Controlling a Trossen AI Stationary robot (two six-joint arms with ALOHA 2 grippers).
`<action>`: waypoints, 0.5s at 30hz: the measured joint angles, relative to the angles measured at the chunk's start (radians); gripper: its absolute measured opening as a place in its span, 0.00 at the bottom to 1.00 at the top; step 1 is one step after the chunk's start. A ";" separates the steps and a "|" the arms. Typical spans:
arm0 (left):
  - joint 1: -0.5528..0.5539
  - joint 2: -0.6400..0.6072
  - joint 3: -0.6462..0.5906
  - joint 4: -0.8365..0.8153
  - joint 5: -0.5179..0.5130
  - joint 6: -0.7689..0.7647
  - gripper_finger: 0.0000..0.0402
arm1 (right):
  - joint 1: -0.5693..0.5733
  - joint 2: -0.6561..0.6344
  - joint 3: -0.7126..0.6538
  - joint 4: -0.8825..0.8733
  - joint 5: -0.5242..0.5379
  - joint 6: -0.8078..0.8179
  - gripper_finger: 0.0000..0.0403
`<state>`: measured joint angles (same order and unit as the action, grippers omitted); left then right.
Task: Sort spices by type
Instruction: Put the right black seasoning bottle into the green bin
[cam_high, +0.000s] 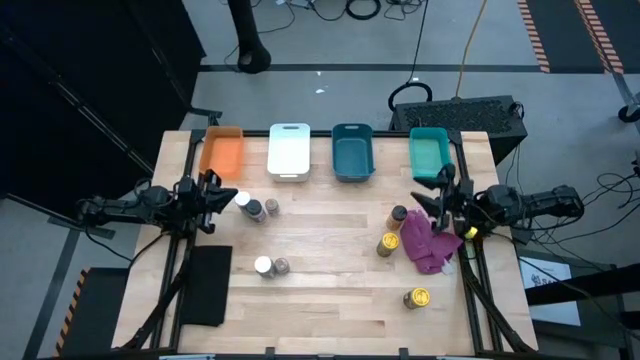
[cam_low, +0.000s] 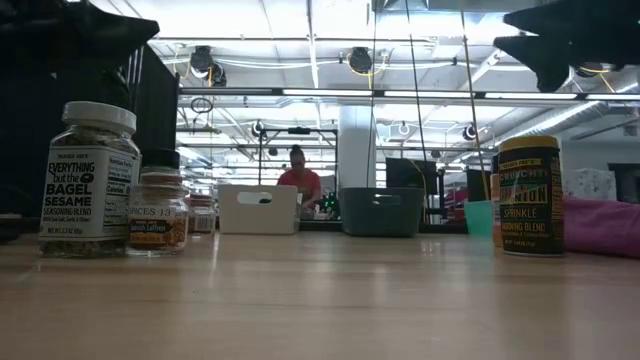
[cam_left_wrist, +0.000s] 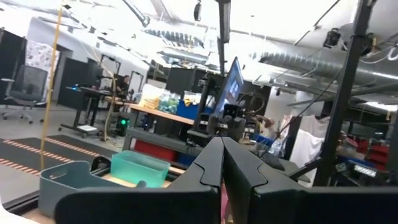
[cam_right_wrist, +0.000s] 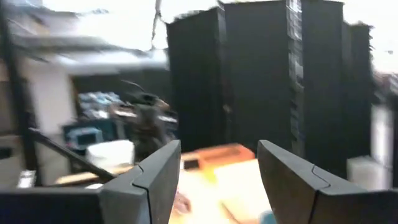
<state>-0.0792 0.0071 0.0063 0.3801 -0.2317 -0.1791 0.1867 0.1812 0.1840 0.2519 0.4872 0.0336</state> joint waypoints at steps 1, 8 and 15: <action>0.000 0.000 0.000 0.001 -0.005 0.000 0.03 | 0.000 0.026 0.040 -0.056 0.020 0.018 0.49; 0.000 0.000 0.000 0.027 -0.119 -0.050 0.03 | -0.019 0.260 0.319 -0.459 0.189 0.200 0.49; 0.000 0.001 0.000 0.043 -0.120 -0.051 0.03 | -0.068 0.472 0.572 -0.808 0.194 0.370 0.49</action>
<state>-0.0792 0.0082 0.0063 0.4233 -0.3519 -0.2300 0.1185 0.6533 0.7564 -0.5563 0.6807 0.4039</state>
